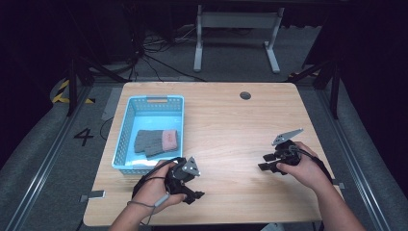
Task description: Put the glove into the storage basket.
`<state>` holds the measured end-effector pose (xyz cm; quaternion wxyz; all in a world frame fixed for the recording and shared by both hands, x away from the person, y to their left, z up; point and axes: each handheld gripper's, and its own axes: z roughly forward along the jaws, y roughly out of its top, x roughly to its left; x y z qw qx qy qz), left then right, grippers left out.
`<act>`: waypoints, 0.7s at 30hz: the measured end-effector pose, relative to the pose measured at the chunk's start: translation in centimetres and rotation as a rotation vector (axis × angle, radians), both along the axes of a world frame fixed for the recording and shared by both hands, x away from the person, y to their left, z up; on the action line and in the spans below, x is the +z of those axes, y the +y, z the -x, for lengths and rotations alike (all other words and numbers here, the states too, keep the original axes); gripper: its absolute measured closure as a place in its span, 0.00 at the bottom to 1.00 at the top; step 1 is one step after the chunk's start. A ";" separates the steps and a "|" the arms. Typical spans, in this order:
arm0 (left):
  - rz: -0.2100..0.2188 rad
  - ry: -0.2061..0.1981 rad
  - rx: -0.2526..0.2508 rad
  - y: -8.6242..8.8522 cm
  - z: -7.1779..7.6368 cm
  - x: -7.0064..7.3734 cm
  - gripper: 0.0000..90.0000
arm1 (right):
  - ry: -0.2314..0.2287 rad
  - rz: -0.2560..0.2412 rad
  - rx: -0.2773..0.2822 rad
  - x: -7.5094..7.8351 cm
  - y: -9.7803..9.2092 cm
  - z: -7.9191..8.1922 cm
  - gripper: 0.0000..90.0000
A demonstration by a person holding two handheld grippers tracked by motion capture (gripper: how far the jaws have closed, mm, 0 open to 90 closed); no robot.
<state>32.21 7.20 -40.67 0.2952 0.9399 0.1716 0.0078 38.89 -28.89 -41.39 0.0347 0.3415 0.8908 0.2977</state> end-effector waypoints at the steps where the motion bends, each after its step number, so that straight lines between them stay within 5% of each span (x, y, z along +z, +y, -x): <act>1: -0.008 -0.008 -0.012 -0.2 0.0 -0.4 0.35 | 0.000 -0.001 -0.004 0.0 -0.1 0.0 0.58; 5: -0.010 0.001 -0.005 -1.1 -0.2 -1.6 0.35 | 0.002 0.005 -0.009 -0.2 -0.2 -0.1 0.58; 10: -0.068 0.021 0.030 -1.6 -0.3 -3.0 0.36 | 0.000 0.007 -0.010 -0.4 -0.2 -0.2 0.57; 15: -0.054 0.030 0.042 -1.4 -0.4 -3.0 0.35 | 0.002 0.010 -0.009 -0.6 -0.1 -0.2 0.57; 21: -0.049 -0.007 0.047 -1.8 -0.4 -3.0 0.33 | -0.009 -0.002 -0.027 -0.7 -0.3 -0.1 0.55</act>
